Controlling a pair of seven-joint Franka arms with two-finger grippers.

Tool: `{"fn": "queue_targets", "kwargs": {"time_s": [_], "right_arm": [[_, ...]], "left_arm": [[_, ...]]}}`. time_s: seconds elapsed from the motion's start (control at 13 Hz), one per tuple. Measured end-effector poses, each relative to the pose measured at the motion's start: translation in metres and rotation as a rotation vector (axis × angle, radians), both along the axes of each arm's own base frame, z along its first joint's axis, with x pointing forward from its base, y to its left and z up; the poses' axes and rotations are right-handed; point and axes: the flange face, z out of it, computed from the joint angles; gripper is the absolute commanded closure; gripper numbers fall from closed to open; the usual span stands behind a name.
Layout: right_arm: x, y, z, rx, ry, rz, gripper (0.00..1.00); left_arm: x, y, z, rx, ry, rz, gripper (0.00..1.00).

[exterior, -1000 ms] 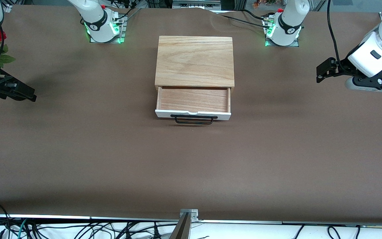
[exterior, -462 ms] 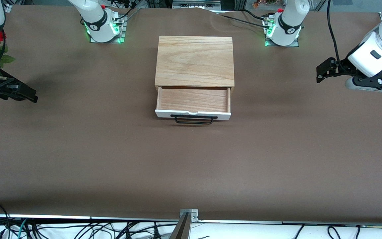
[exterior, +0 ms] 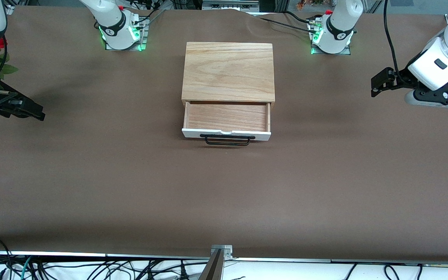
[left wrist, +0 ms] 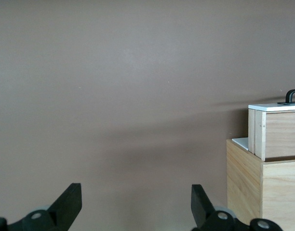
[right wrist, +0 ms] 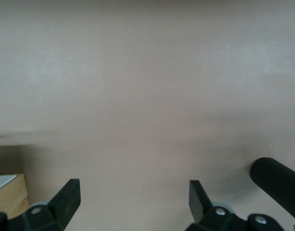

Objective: Close drawer with both arms simultaneously

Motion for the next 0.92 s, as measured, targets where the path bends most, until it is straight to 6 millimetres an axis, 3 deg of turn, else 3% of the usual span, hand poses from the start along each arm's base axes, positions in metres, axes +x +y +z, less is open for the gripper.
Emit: {"fn": "queue_targets", "kwargs": {"time_s": [0.54,0.92], "right_arm": [[0.000,0.002,-0.001,0.001,0.001,0.004,0.00],[0.007,0.024,-0.016,0.098,0.022,0.013,0.00]], "left_arm": [[0.000,0.000,0.000,0.000,0.000,0.000,0.00],[0.000,0.001,0.000,0.000,0.000,0.002,0.00]]}}
